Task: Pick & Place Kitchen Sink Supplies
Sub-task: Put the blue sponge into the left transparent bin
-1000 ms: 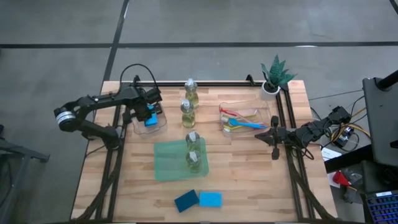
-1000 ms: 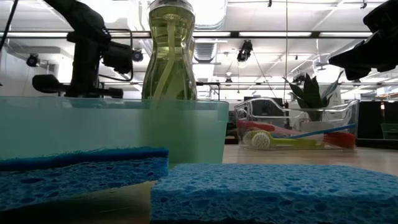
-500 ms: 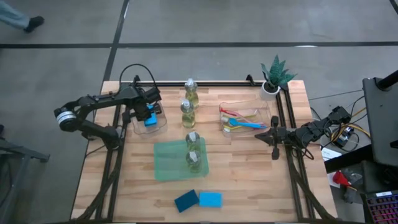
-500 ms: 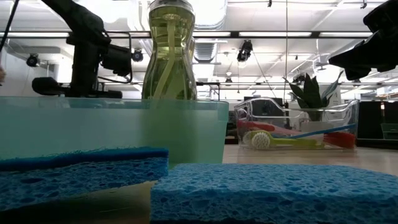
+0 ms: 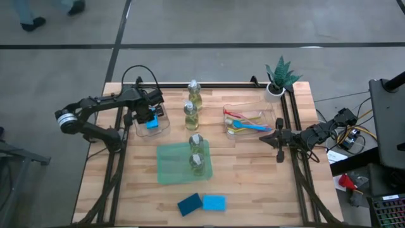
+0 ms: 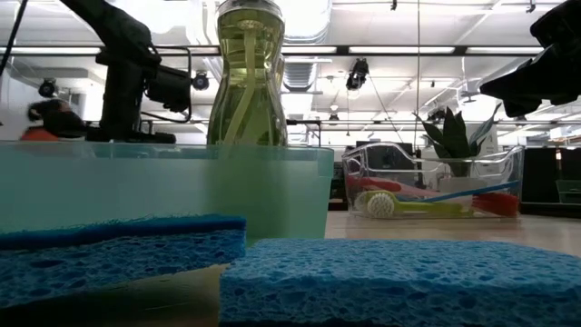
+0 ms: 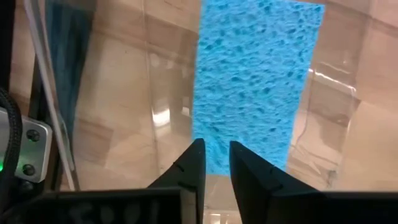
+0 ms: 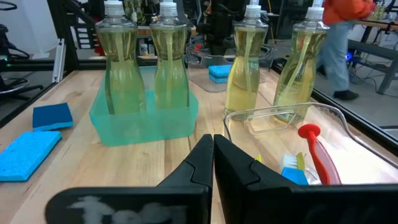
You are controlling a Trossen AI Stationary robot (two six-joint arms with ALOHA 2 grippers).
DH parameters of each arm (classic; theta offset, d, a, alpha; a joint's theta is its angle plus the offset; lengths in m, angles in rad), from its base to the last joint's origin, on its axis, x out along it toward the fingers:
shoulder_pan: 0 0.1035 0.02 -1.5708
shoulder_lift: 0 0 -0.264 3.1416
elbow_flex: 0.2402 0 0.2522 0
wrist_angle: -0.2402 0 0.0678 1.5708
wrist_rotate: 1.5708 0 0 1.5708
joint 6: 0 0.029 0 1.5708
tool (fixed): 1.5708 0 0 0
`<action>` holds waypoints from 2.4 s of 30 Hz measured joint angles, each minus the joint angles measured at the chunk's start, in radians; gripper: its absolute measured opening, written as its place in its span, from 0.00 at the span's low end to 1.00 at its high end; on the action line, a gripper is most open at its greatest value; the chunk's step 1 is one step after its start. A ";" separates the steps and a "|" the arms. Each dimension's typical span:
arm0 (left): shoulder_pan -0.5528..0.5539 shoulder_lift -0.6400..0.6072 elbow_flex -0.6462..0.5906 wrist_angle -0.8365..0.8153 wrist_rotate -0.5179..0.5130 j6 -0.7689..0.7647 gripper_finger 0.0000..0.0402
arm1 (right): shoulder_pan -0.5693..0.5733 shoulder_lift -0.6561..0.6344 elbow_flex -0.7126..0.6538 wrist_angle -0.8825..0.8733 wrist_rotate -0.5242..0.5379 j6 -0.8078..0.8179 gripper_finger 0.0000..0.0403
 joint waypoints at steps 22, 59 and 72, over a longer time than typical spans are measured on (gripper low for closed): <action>-0.156 -0.111 0.176 0.003 0.002 0.161 0.27 | 0.000 0.000 0.000 0.000 0.000 0.000 0.02; -1.055 -0.237 0.186 0.277 -0.041 0.286 0.28 | 0.000 0.000 0.000 0.000 0.000 0.000 0.02; -1.210 -0.101 0.186 0.614 -0.051 0.309 0.55 | 0.000 0.000 0.000 0.000 0.000 0.000 0.02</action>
